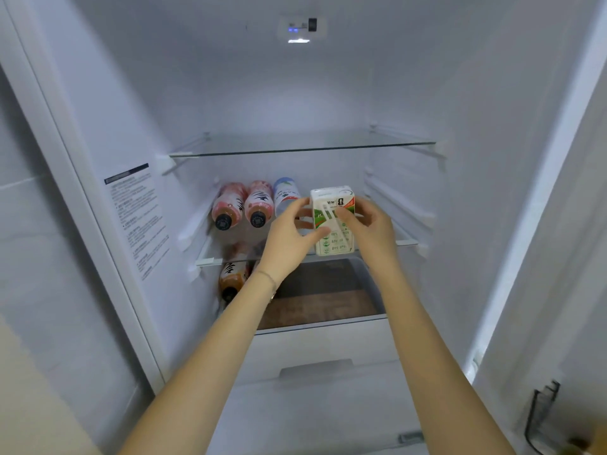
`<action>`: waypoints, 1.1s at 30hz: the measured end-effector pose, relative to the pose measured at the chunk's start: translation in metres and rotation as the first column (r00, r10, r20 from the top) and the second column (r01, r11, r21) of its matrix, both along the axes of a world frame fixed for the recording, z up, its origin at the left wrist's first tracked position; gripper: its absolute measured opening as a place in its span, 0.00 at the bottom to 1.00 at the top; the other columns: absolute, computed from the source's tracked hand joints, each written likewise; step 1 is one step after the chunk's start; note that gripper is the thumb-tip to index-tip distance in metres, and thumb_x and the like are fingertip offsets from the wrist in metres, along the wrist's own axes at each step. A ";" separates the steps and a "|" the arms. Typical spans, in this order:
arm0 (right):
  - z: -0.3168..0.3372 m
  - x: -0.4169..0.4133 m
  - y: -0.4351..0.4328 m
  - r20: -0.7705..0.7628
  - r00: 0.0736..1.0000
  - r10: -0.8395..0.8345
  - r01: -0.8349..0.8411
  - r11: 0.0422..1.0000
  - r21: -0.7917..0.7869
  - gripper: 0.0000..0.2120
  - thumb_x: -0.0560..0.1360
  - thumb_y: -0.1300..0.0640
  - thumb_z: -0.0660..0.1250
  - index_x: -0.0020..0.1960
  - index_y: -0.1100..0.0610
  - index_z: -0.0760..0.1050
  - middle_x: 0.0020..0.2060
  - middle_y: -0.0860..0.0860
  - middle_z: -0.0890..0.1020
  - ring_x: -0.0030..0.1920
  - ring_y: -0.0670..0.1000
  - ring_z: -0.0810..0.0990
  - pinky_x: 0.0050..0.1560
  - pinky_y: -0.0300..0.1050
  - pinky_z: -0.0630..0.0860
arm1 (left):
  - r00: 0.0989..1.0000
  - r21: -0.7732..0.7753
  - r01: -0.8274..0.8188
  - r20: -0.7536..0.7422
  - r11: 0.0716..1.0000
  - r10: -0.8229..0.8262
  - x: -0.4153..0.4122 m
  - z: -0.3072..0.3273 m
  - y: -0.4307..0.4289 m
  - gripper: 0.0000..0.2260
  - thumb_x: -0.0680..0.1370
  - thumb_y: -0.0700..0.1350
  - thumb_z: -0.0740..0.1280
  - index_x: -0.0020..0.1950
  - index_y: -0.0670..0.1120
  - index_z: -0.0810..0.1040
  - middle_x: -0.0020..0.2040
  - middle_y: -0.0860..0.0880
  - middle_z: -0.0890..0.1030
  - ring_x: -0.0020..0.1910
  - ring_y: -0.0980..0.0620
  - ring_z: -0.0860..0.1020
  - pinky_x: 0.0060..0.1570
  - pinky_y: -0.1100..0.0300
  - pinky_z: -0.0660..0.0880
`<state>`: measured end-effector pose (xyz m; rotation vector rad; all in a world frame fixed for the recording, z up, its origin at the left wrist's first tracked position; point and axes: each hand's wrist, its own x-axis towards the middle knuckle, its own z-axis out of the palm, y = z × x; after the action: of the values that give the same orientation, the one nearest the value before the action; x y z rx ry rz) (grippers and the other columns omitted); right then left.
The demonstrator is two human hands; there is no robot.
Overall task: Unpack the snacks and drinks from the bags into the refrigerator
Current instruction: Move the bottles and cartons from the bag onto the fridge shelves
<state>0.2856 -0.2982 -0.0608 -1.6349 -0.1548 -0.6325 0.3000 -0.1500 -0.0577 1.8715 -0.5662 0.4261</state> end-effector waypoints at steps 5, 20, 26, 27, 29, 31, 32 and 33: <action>-0.005 0.008 -0.010 -0.023 0.999 -0.044 0.044 0.999 0.025 0.11 0.77 0.55 0.67 0.59 0.51 0.78 0.54 0.49 0.83 0.54 0.49 0.82 0.52 0.51 0.81 | 0.999 0.003 -0.004 -0.044 1.000 0.004 0.018 -0.003 -0.016 0.22 0.71 0.44 0.75 0.63 0.46 0.73 0.55 0.51 0.80 0.53 0.54 0.80 0.52 0.52 0.80; -0.012 0.013 -0.021 -0.092 0.990 -0.110 0.114 0.993 0.039 0.15 0.81 0.53 0.60 0.66 0.55 0.73 0.58 0.49 0.79 0.55 0.45 0.77 0.42 0.30 0.72 | 0.994 -0.146 0.044 -0.093 0.988 -0.058 0.034 -0.011 -0.052 0.15 0.78 0.44 0.68 0.64 0.49 0.72 0.58 0.53 0.78 0.53 0.55 0.79 0.49 0.57 0.81; -0.011 0.022 -0.018 -0.080 0.978 -0.193 0.186 0.979 -0.088 0.19 0.76 0.58 0.69 0.65 0.56 0.70 0.56 0.44 0.74 0.53 0.41 0.73 0.39 0.24 0.69 | 0.996 -0.058 0.069 -0.045 0.996 -0.072 0.043 -0.011 -0.051 0.19 0.77 0.43 0.70 0.66 0.48 0.70 0.58 0.55 0.77 0.57 0.57 0.77 0.52 0.66 0.76; -0.011 0.024 -0.019 -0.074 0.975 -0.208 0.199 0.974 -0.104 0.20 0.75 0.58 0.70 0.65 0.56 0.69 0.57 0.44 0.75 0.51 0.40 0.73 0.38 0.23 0.69 | 0.996 -0.028 0.075 -0.052 0.997 -0.076 0.046 -0.010 -0.051 0.18 0.77 0.41 0.69 0.66 0.49 0.70 0.58 0.54 0.77 0.58 0.55 0.77 0.52 0.67 0.76; -0.009 0.030 -0.025 -0.090 0.973 -0.211 0.200 0.973 -0.114 0.25 0.73 0.57 0.73 0.67 0.55 0.67 0.59 0.47 0.76 0.52 0.41 0.74 0.39 0.26 0.70 | 0.989 0.009 0.111 -0.097 0.994 -0.109 0.051 -0.008 -0.050 0.19 0.78 0.38 0.67 0.67 0.50 0.69 0.59 0.52 0.77 0.59 0.53 0.77 0.48 0.70 0.74; -0.007 0.038 -0.032 -0.134 0.972 -0.192 0.175 0.976 -0.129 0.32 0.71 0.55 0.75 0.70 0.54 0.64 0.59 0.47 0.75 0.54 0.44 0.74 0.46 0.31 0.70 | 0.982 0.033 0.144 -0.130 0.989 -0.138 0.051 -0.006 -0.047 0.22 0.79 0.36 0.64 0.70 0.50 0.66 0.61 0.52 0.75 0.61 0.53 0.75 0.49 0.71 0.73; -0.006 0.045 -0.034 -0.161 0.969 -0.187 0.164 0.975 -0.148 0.35 0.70 0.53 0.76 0.71 0.54 0.64 0.58 0.46 0.74 0.55 0.45 0.73 0.50 0.35 0.72 | 0.983 0.050 0.138 -0.133 0.989 -0.130 0.049 -0.005 -0.045 0.23 0.79 0.36 0.63 0.72 0.49 0.65 0.62 0.52 0.74 0.62 0.55 0.74 0.52 0.70 0.72; -0.006 0.053 -0.036 -0.181 0.965 -0.191 0.158 0.971 -0.179 0.35 0.68 0.52 0.77 0.71 0.53 0.66 0.58 0.45 0.74 0.57 0.46 0.74 0.54 0.40 0.73 | 0.987 0.065 0.111 -0.126 0.992 -0.102 0.045 -0.005 -0.042 0.23 0.80 0.37 0.63 0.74 0.49 0.63 0.64 0.53 0.72 0.62 0.57 0.72 0.56 0.69 0.71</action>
<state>0.3384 -0.3342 -0.0669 -1.8740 0.0869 -0.5989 0.3453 -0.1924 -0.0630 1.9113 -0.6027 0.2214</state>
